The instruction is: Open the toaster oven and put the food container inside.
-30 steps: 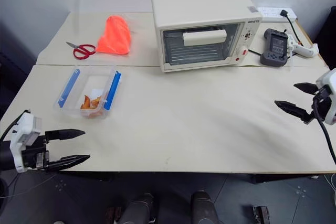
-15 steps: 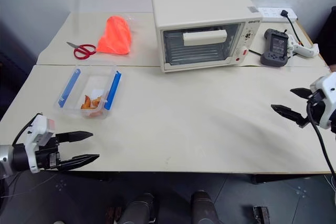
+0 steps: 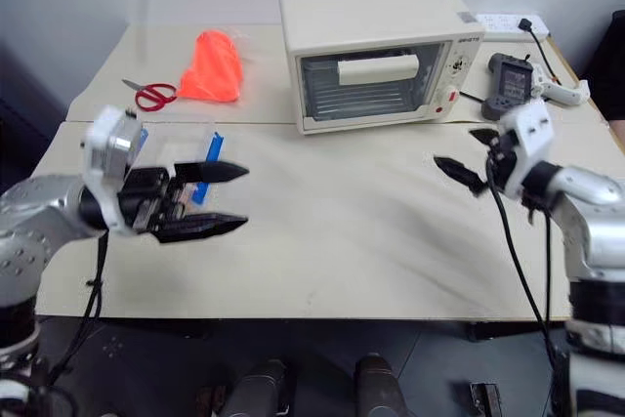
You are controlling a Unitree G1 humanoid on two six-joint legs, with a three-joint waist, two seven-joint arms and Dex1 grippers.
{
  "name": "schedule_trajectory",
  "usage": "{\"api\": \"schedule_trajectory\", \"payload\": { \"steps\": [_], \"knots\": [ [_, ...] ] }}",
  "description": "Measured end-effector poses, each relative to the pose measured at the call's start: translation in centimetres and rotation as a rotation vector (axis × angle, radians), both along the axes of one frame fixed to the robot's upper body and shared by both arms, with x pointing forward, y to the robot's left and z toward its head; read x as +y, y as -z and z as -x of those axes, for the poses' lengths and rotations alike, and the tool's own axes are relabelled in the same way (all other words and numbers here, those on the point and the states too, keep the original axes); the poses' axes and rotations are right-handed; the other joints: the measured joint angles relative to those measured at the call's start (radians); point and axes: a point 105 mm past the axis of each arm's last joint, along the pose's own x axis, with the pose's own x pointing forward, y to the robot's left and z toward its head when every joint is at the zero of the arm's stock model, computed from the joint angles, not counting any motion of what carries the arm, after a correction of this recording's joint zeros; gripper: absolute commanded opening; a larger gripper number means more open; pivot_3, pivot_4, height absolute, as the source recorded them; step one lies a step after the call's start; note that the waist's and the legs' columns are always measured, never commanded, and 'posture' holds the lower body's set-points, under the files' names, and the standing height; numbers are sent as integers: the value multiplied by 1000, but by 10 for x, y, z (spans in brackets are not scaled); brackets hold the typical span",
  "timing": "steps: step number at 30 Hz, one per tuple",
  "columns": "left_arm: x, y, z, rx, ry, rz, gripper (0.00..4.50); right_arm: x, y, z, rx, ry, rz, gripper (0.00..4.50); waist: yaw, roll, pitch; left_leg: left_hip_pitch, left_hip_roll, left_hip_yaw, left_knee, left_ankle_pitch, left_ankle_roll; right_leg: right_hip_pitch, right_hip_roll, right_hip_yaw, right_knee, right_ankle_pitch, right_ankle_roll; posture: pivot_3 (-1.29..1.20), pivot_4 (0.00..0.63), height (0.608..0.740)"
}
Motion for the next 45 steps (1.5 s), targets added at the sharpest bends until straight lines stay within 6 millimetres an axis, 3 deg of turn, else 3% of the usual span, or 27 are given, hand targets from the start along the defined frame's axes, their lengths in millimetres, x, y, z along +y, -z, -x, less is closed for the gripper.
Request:
{"api": "schedule_trajectory", "payload": {
  "steps": [8,12,17,25,37,40,45],
  "knots": [
    [-8,-11,-40,-74,-32,-32,4500,39,-22,-51,-59,-27,23,4453,-1,0,0,-5,-3,-1,0,0,0,-5,0,-1,4,0,0,0,150,740],
    [-7,-24,-50,-130,-45,-26,4500,48,-27,-64,-68,-38,26,4453,-6,0,0,-11,-4,-1,2,0,-1,-13,-1,-1,10,0,0,0,150,740],
    [-5,-26,-55,-147,-54,-35,4500,58,-31,-72,-81,-62,38,4453,-20,0,0,-15,-4,-3,6,0,0,-15,-2,-2,12,0,0,0,150,740],
    [-6,-24,-57,-154,-56,-42,4500,63,-31,-72,-85,-114,49,4453,-28,0,0,-15,-4,-3,7,1,-1,-15,-2,-3,13,0,1,0,150,740],
    [-6,-31,-81,-194,-128,-36,4500,73,-19,-47,-90,-259,22,4453,-49,0,0,-16,-4,-3,7,1,-1,-16,-1,-3,15,0,1,0,150,740],
    [-13,-40,-92,-213,-141,-10,3899,75,-14,-43,-86,-267,28,4500,-54,0,0,-16,-4,-3,7,1,-1,-16,-1,-3,15,0,1,0,150,740],
    [-21,-62,-114,-308,-211,0,2404,77,3,-36,-62,-263,23,4500,-55,0,0,-15,-4,-3,7,1,-1,-16,-1,-3,15,0,1,0,150,740]
  ]
}}
